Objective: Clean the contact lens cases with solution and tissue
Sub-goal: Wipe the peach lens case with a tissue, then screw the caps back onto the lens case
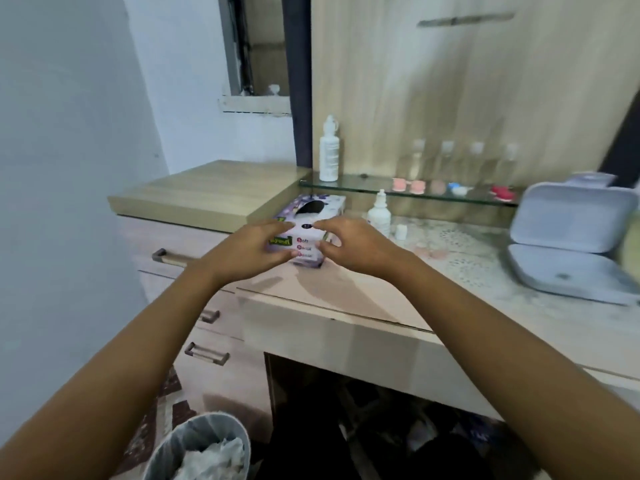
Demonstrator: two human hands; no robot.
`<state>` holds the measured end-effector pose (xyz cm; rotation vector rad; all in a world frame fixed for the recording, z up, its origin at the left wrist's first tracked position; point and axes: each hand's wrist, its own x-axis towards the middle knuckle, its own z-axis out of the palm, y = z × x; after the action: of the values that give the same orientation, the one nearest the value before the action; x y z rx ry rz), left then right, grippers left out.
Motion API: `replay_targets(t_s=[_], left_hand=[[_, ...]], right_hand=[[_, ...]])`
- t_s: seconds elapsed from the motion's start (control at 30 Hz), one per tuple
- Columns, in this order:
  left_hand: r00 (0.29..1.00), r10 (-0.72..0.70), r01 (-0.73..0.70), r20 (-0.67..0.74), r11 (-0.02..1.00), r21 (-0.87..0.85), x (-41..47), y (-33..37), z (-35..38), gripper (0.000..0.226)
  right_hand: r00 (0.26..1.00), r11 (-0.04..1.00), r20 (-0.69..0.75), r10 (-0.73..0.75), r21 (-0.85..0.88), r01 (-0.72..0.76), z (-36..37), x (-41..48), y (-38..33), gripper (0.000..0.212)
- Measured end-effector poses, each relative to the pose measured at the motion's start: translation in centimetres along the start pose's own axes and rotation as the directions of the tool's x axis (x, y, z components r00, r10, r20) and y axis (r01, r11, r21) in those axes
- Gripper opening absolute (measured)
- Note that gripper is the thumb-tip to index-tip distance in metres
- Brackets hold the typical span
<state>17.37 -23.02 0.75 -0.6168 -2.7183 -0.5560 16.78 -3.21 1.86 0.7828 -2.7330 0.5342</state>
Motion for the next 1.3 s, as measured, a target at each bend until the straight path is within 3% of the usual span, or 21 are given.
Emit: replay_targets(t_s=[0.33,0.63,0.87,1.03,1.3], left_hand=[[0.973,0.188,-0.173,0.132,0.978,-0.117,7.6,8.5,7.3,0.056],[0.948,0.224,-0.192,0.228,0.969,-0.154,10.6,10.8,13.1,0.060],[0.956,0.216,-0.178,0.198,0.965,-0.193,11.9,10.5,15.2,0.060],[0.954,0.232,-0.208,0.190,0.969,-0.136,12.8,10.1,16.3,0.047],[0.971,0.228,-0.208,0.066,0.953,-0.222,13.0,9.7,17.3,0.032]], right_hand=[[0.961,0.956,-0.051,0.271,-0.099,-0.275,-4.2,-7.1,9.6,0.043],[0.917,0.910,-0.047,0.396,-0.115,-0.398,-3.9,-9.7,14.2,0.043],[0.888,0.886,-0.050,0.457,-0.061,-0.460,-2.1,-9.3,16.0,0.044],[0.876,0.877,-0.083,0.474,-0.044,-0.479,-0.9,-8.9,16.7,0.041],[0.850,0.866,-0.164,0.500,0.071,-0.495,0.3,-7.9,17.2,0.033]])
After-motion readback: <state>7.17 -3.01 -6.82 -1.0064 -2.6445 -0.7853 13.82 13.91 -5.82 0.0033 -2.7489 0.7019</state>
